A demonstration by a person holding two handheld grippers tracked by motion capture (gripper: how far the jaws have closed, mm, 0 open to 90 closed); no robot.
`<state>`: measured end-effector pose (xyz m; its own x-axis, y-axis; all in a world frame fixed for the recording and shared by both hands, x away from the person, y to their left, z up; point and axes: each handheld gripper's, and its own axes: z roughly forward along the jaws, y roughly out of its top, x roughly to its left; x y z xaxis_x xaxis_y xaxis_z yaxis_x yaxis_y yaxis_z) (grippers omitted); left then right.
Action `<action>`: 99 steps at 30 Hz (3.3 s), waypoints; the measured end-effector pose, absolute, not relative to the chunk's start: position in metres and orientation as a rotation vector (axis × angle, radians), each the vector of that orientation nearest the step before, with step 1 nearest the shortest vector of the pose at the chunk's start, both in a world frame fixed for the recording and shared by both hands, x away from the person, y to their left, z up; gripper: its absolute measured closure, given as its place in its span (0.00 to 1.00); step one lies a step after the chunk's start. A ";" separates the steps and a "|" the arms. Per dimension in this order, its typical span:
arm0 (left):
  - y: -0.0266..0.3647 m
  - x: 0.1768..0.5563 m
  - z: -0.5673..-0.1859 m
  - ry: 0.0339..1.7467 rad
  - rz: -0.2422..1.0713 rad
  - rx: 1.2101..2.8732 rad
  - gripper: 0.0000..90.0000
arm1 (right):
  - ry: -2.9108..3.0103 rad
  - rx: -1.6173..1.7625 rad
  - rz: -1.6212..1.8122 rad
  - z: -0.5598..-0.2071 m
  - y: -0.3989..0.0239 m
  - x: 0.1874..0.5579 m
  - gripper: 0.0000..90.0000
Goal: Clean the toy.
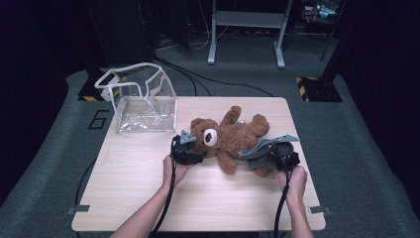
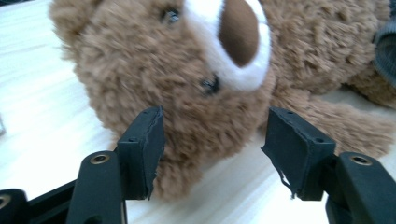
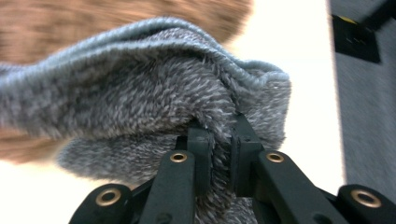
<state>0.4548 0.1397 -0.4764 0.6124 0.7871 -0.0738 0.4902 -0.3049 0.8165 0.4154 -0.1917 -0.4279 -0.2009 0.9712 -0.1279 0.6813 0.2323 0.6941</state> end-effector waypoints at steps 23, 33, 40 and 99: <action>0.077 0.425 -0.503 0.949 0.353 2.030 0.26 | 1.836 1.741 0.614 -0.472 -0.249 0.424 0.90; 0.057 0.420 -0.502 0.969 0.348 2.041 0.23 | 1.837 1.742 0.637 -0.472 -0.250 0.422 0.90; 0.046 0.421 -0.505 0.966 0.341 2.065 0.24 | 1.838 1.748 0.645 -0.472 -0.249 0.421 0.89; 0.066 0.446 -0.462 0.902 0.371 1.971 0.87 | 1.800 1.780 0.719 -0.473 -0.251 0.415 0.90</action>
